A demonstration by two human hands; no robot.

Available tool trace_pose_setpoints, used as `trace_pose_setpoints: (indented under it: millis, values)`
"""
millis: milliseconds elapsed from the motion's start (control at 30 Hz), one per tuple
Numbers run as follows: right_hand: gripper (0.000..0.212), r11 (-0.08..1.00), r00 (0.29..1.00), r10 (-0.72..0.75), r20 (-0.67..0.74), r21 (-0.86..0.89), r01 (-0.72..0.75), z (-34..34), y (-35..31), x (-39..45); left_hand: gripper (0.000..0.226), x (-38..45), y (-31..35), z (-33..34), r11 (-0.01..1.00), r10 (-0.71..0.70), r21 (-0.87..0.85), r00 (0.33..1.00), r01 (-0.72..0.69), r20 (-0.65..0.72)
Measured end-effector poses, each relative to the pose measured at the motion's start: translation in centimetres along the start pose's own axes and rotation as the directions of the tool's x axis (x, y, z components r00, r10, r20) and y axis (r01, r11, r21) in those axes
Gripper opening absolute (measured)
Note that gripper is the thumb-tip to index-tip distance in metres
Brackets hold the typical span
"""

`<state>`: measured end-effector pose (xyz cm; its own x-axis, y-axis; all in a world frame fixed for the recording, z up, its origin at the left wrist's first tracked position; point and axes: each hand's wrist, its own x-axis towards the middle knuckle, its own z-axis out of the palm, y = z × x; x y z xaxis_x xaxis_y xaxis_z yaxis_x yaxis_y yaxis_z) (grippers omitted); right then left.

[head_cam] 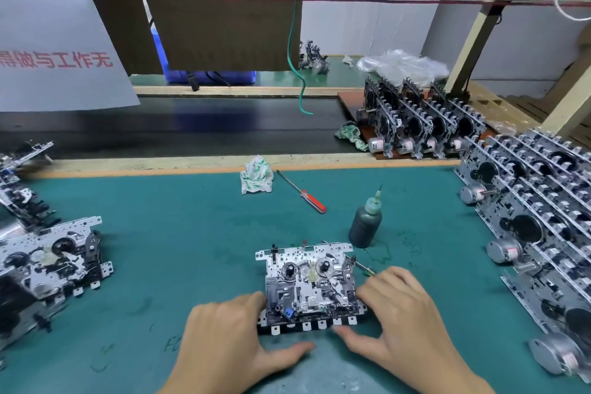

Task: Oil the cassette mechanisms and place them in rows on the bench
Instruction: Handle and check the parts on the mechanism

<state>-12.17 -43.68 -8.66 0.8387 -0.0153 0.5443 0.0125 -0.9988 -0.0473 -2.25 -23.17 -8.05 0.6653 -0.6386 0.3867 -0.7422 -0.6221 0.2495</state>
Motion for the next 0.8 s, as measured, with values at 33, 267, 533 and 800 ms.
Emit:
trace_pose_setpoints:
  millis: [33,267,533,800]
  values:
    - [0.045,1.0,1.0,0.005,-0.01,0.002,-0.005,0.1,0.0,0.0,0.059,0.1,0.1,0.0,1.0,-0.009,-0.007,1.0,0.009,-0.016]
    - [0.05,0.998,1.0,0.013,-0.016,0.069,-0.012,0.7,-0.5,-0.2,0.063,0.6,-0.5,0.8,0.997,-0.076,-0.029,0.993,0.074,-0.094]
    - [0.045,0.998,0.997,0.06,-0.056,0.026,-0.058,1.1,-0.3,-0.5,0.056,-0.1,-1.4,0.4,0.993,0.097,-0.072,0.995,-0.098,-0.021]
    - [0.049,0.996,1.0,0.015,-0.027,0.092,-0.012,0.8,0.1,-0.6,0.062,0.3,-1.5,0.5,0.991,0.102,-0.08,0.992,-0.107,-0.069]
